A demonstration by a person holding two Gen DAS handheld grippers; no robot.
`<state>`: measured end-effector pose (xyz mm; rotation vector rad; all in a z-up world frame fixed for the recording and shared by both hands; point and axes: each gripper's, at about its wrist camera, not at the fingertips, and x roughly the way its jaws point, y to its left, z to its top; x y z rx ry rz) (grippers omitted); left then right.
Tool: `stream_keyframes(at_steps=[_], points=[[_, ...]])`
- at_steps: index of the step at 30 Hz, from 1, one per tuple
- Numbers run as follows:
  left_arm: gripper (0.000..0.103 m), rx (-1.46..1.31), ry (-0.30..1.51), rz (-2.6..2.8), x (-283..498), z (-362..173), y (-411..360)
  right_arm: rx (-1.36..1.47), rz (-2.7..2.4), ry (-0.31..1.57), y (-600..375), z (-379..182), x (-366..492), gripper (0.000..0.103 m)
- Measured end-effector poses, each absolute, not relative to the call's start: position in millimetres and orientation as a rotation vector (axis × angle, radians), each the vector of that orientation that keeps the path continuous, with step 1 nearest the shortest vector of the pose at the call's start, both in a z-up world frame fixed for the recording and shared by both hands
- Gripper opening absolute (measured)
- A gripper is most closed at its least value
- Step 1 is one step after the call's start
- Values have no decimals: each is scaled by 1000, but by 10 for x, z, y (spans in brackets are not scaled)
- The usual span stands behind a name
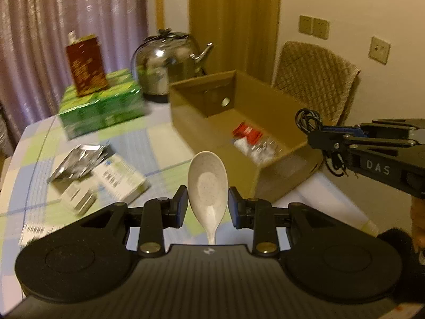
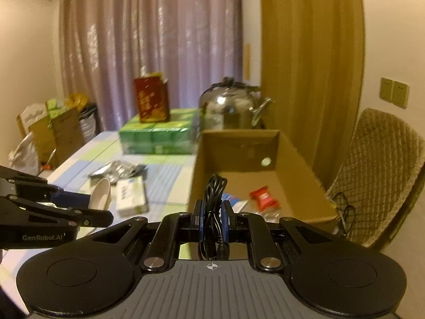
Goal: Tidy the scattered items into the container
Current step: 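Lift the spoon with the left tool while the right tool lifts the cable, then carry spoon and cable over the cardboard box and open both tools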
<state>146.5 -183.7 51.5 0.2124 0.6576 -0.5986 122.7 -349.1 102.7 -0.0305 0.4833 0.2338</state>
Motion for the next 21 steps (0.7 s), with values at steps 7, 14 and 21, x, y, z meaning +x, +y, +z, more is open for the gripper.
stream_keyframes(at_steps=[7,14,21], points=[[27,202,633,-691,1828,741,-2308,-18,204,453,-3763,1202,1604,10],[27,165,634,-752,2324,892,-2731,8,183,447,-4010,1238,2057,10],[27,109,659,-769,2805,897,-3108,21,178,493,-4161,1062,2439,10]])
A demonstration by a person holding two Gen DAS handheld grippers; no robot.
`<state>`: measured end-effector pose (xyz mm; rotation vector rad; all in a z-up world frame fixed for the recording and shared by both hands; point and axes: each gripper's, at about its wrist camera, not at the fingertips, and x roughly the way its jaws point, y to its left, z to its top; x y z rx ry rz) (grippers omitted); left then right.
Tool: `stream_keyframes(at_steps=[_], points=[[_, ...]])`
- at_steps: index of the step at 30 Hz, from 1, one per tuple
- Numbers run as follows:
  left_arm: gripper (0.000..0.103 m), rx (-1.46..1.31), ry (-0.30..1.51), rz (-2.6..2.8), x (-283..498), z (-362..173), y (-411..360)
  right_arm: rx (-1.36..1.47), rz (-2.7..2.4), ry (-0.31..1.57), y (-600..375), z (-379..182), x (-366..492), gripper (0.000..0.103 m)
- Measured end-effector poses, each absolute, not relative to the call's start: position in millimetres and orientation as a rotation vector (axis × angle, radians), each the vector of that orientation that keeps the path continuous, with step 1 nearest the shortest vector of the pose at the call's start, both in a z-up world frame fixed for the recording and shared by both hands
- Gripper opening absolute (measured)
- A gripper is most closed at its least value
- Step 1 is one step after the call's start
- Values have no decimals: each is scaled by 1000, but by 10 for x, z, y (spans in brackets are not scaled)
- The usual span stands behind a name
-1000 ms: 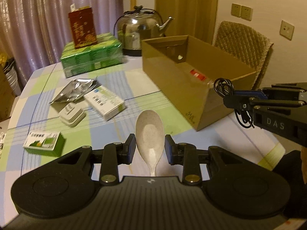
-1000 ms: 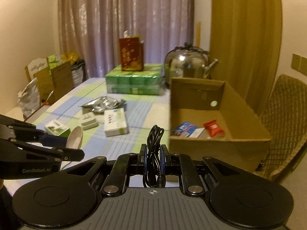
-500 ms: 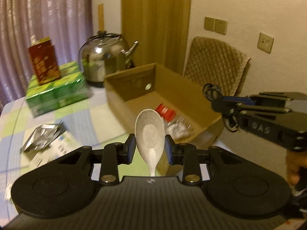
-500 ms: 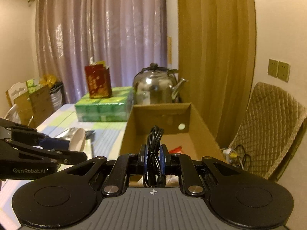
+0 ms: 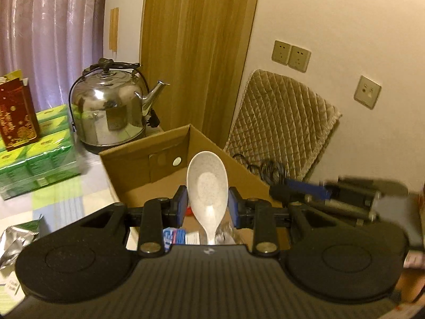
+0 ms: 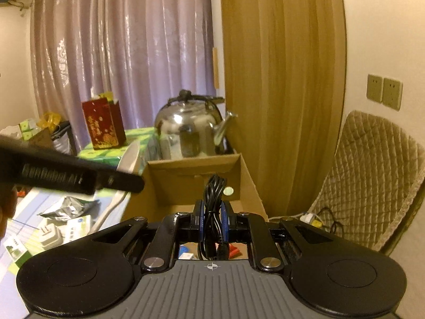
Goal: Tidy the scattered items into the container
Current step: 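Carry spoon and cable over the cardboard box and open both tools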
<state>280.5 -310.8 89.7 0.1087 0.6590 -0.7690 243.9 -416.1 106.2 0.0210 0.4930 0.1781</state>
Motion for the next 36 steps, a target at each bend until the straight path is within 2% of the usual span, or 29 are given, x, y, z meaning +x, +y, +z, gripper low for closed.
stream_keyframes(at_steps=[20,36], points=[[27,176,819,-711,3313,-34,-3419,15,201,599,-4203,543,2790,10],[27,181,843,-691,3333,-123,-3385,5,199,606,-4211,508,2822,10]])
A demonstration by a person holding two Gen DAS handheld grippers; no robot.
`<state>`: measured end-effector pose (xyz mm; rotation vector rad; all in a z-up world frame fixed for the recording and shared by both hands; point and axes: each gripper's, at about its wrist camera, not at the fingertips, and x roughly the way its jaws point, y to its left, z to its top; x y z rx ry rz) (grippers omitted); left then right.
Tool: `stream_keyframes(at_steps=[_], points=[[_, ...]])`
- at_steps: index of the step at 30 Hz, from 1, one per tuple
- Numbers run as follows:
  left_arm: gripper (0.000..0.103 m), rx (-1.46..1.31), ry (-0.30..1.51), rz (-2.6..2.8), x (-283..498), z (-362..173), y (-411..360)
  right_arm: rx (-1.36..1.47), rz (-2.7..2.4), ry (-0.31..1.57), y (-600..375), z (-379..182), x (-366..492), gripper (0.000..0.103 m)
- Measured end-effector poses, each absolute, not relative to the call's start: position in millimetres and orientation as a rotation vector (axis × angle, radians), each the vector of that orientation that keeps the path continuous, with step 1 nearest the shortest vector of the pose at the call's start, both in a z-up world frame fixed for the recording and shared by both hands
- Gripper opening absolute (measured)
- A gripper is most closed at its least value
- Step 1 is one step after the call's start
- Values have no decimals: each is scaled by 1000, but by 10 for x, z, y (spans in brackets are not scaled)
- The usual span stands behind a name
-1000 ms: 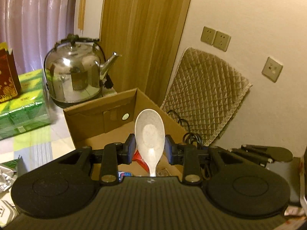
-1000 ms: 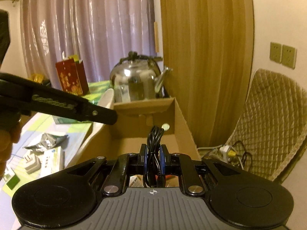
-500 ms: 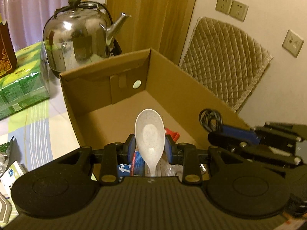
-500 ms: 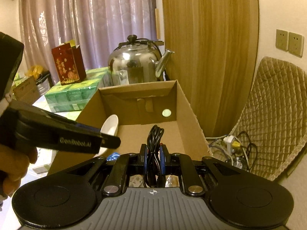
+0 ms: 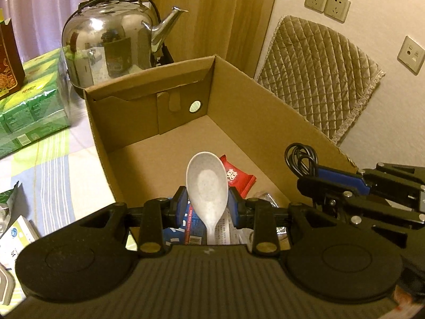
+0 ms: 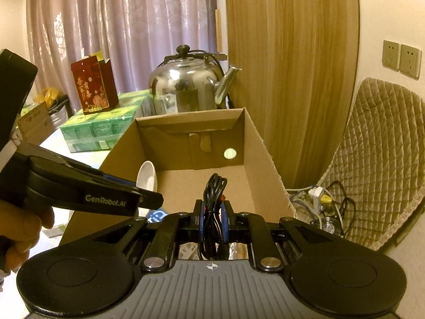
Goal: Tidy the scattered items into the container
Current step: 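Carry spoon and cable over the cardboard box and open both tools, then withdraw both open tools from the box back over the table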
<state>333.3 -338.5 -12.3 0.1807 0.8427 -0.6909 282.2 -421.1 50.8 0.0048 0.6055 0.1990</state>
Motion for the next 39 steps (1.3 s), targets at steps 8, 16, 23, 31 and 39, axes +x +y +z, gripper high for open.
stream_keyframes(at_steps=[8,16,23,31,39], points=[[31,179,806,-689,3244,8,-3298,-7,200,611,-4184,532,2786,10],[32,129,736,-679,3094,279,-3060,-19,232,654,-4088,514,2839,10],[33,126,702,-668,3026,396,-2892,-41,261,717,-3962,406,2917,10],[33,100,719,-657,3002,336,-2750,-66,248,704,-3894,383,2870,11],[36,45,708,-627,2787,413,-2457,-14,230,660,-3919,576,2547,14]])
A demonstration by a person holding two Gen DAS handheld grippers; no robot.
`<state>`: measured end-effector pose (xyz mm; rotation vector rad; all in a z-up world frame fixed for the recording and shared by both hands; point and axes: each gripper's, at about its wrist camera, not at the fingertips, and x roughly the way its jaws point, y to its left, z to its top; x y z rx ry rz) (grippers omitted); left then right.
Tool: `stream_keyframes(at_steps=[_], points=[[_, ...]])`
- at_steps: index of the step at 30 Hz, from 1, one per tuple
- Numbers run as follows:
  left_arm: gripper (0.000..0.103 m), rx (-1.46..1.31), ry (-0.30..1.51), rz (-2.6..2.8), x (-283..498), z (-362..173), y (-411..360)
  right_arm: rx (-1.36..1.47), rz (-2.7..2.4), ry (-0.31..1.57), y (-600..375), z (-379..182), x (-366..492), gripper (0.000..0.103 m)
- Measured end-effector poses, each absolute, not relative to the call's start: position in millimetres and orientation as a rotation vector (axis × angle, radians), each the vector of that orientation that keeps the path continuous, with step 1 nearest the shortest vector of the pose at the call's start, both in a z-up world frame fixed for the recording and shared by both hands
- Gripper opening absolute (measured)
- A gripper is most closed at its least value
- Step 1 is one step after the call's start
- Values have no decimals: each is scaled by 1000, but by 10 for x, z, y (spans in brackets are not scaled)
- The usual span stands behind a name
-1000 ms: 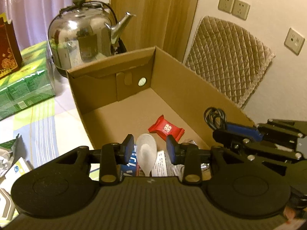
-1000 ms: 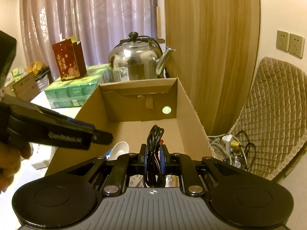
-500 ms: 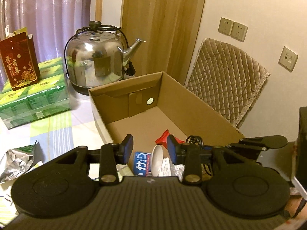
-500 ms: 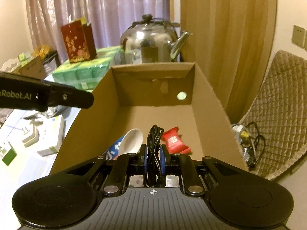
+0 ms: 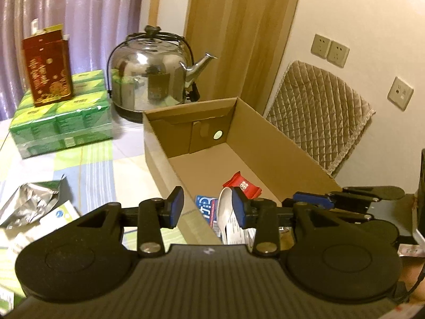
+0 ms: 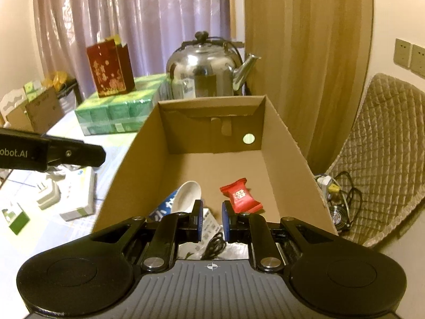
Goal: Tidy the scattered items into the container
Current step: 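Withdraw both open tools from the box back over the table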
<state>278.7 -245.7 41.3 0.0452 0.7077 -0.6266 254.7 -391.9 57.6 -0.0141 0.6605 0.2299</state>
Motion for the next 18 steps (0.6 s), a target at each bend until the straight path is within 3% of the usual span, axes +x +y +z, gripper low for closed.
stream_keyframes(at_steps=[9,12,18], points=[[43,13,703,-562,2270,475,-1958,10,246,589,-3757,920,2085,47],[46,1,709,-535,2095,470,-1746,8,266,565,-3638,1029,1895,63],[64,25,706,-473,1723,449,-1325,-2,326,553,-3335,1097,1517,78]])
